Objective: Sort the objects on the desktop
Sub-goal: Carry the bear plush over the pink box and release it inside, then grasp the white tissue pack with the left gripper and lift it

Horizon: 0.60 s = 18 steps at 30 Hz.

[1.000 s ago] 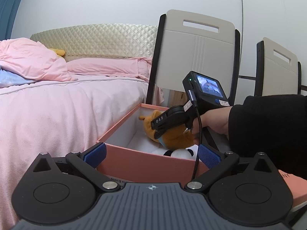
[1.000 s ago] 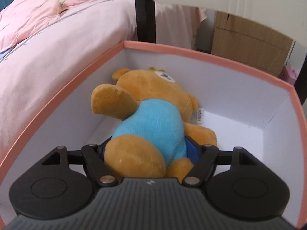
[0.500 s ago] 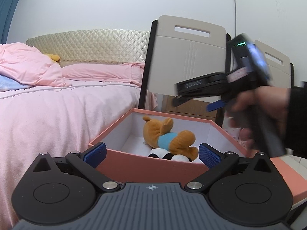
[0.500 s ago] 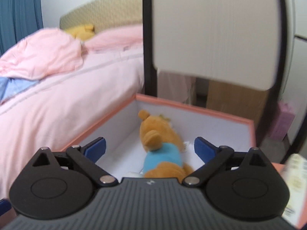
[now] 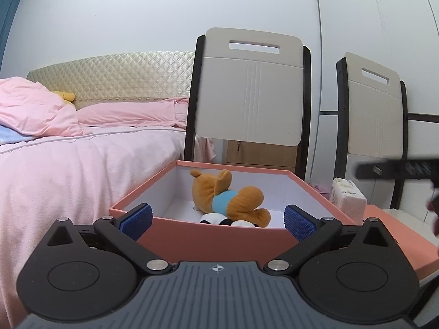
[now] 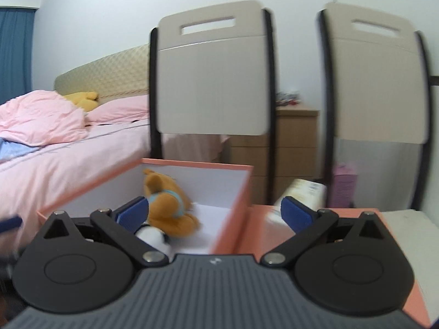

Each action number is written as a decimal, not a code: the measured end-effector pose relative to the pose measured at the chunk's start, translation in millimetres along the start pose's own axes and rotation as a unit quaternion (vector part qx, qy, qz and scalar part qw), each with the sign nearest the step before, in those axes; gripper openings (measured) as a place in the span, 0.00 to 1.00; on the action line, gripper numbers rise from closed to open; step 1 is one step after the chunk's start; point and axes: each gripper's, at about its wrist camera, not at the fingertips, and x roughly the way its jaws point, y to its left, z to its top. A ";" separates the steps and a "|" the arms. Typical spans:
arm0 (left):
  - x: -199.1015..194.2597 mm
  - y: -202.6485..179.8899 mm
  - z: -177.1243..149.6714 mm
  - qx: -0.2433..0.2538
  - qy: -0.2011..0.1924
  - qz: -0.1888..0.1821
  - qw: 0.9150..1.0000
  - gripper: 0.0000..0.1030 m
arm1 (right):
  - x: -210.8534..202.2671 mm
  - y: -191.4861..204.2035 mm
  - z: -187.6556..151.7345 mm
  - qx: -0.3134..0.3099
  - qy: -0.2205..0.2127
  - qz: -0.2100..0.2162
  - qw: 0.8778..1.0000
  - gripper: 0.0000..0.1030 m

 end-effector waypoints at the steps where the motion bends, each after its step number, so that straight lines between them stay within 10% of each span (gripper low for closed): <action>1: -1.0 -0.8 0.0 0.001 -0.001 0.000 1.000 1.00 | -6.8 -4.3 -6.4 0.001 -0.008 -0.008 1.000 1.00; 18: -4.3 -27.8 -15.6 0.047 -0.003 -0.006 0.999 1.00 | -37.9 -34.8 -61.0 0.010 -0.060 -0.042 0.997 1.00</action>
